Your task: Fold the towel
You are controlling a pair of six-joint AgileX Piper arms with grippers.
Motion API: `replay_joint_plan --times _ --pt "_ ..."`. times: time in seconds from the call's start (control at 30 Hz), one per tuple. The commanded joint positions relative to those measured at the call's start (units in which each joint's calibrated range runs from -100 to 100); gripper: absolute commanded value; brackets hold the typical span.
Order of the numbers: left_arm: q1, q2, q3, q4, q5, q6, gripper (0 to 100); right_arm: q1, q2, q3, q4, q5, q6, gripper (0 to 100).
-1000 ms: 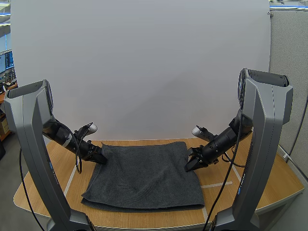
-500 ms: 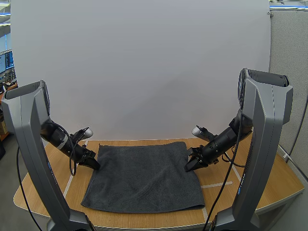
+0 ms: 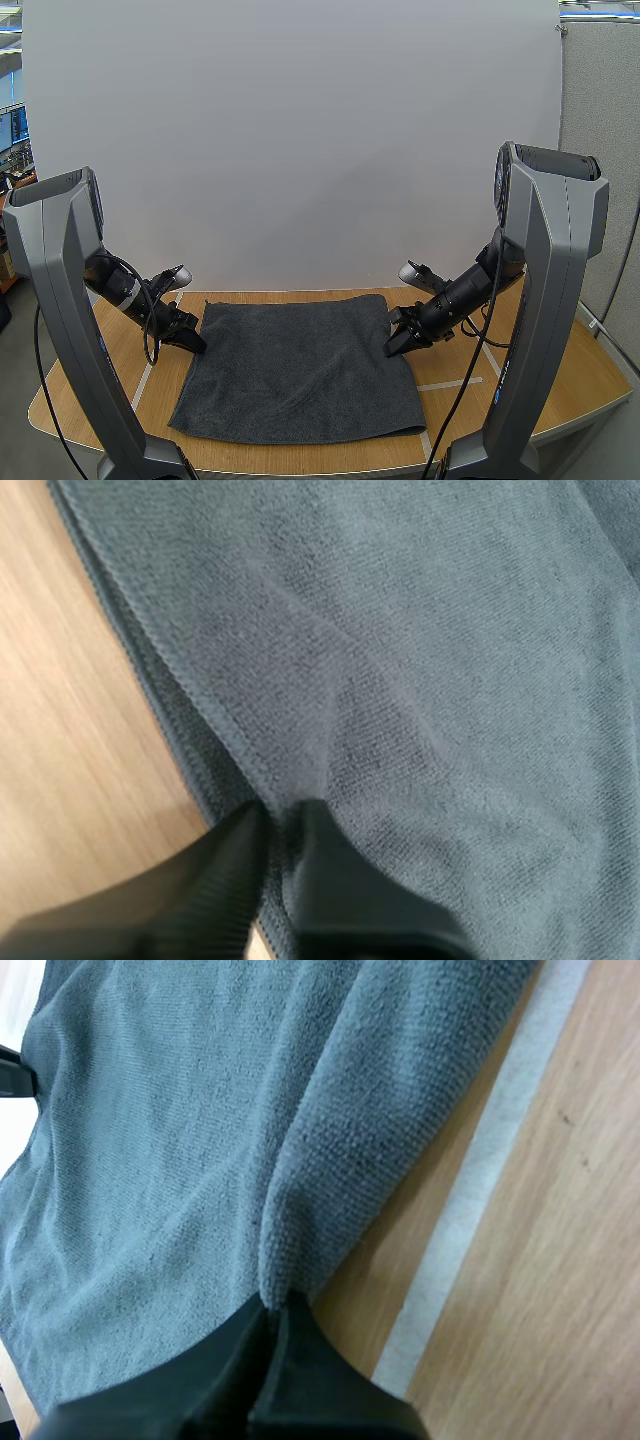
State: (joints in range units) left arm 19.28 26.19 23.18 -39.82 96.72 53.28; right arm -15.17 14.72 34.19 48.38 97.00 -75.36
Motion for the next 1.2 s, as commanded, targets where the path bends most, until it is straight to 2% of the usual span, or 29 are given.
replay_joint_plan --times 0.0,0.03,0.1,0.77,0.8,0.83,0.9,0.93,0.97,1.17 --pt "0.18 -0.40 -0.03 -0.46 0.71 -0.63 69 -0.15 -1.01 0.37 -0.72 2.03 -0.30 0" --pt "0.18 -0.40 -0.03 -0.87 1.55 -0.63 82 -0.15 -1.01 0.37 -0.72 2.03 -0.30 0" --pt "0.18 -0.42 -0.03 -1.83 2.38 -0.63 91 -0.15 -1.01 0.37 -0.72 2.03 -0.30 0" --pt "0.18 -13.04 -3.10 -3.84 3.28 -1.00 91 -0.15 -5.30 -0.37 -0.72 1.14 0.43 0" --pt "0.18 -13.04 -3.10 -3.84 3.28 -1.00 91 -0.15 -5.30 -0.37 -0.72 1.35 0.69 6" --pt "0.18 -13.04 -3.10 -3.84 3.28 -1.00 91 -0.15 -5.30 -0.37 -0.83 1.36 0.82 18" --pt "0.18 -13.04 -3.10 -3.84 3.28 -1.00 91 -0.15 -5.30 -0.37 -1.07 1.36 0.93 57" --pt "0.18 -13.04 -3.10 -3.84 3.28 -1.00 91 -0.15 -5.30 -0.37 -1.39 1.36 1.55 84" --pt "0.18 -13.04 -3.10 -3.84 3.28 -1.00 91 -0.15 -5.30 -0.37 -1.62 1.36 2.01 100" --pt "0.18 -13.04 -3.10 -3.84 3.28 -1.00 91 -0.15 -6.15 -2.05 -3.90 1.20 2.14 100"
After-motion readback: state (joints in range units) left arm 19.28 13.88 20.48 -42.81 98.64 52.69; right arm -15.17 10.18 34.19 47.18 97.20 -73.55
